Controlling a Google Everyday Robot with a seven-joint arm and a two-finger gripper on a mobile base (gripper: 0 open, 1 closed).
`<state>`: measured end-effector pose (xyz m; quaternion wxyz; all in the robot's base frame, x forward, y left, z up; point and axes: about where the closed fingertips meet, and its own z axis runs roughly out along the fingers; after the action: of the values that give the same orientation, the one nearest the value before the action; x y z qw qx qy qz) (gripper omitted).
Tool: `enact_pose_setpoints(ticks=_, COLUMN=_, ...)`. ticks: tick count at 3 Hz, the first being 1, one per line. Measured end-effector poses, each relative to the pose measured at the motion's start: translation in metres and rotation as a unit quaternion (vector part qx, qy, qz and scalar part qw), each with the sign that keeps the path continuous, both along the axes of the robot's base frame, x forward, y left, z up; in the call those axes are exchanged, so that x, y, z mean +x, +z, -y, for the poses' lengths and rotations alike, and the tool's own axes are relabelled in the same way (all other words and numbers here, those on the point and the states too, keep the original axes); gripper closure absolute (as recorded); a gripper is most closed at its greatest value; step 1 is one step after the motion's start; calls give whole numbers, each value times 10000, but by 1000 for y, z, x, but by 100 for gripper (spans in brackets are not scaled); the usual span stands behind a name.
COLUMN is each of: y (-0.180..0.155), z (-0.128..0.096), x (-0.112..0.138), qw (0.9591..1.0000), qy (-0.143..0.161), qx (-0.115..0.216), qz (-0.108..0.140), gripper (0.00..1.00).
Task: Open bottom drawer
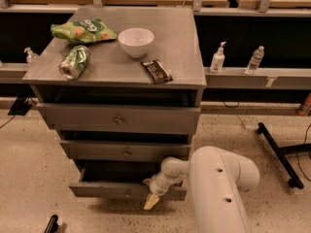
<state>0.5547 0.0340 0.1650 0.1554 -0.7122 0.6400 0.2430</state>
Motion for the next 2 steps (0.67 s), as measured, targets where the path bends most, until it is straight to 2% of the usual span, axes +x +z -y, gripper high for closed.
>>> enact_pose_setpoints(ticks=2, y=1, z=0, x=0, qw=10000, qy=1, qx=1, qz=0, gripper=35)
